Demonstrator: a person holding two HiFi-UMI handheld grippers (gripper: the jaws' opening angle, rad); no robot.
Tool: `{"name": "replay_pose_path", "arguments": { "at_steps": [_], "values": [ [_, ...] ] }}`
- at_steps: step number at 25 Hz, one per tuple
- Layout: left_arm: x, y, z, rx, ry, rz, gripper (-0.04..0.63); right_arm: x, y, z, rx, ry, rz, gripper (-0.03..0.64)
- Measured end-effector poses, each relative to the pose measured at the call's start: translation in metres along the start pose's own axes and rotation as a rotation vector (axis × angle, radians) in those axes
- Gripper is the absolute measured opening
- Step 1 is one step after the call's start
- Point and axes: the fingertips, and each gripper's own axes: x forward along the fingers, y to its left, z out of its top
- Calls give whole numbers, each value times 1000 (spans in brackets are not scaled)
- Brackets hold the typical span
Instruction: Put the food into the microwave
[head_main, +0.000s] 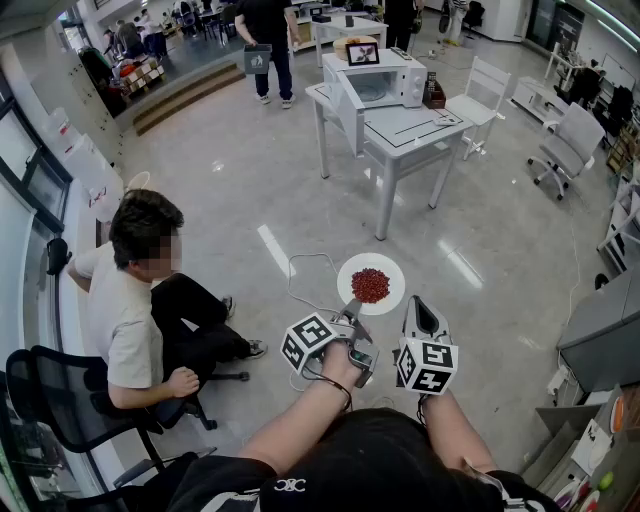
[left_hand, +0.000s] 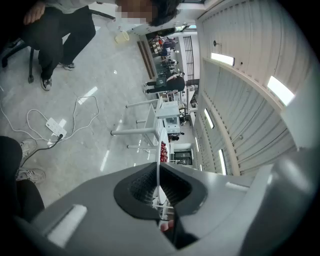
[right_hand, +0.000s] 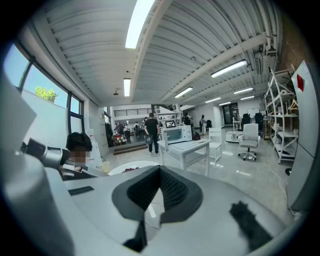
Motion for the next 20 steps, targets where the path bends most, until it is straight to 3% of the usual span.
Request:
{"name": "replay_pose_path", "arguments": {
  "at_steps": [20],
  "values": [
    [22, -13, 14, -12, 35, -43, 14, 21, 1, 15, -25, -34, -16, 5]
  ]
}}
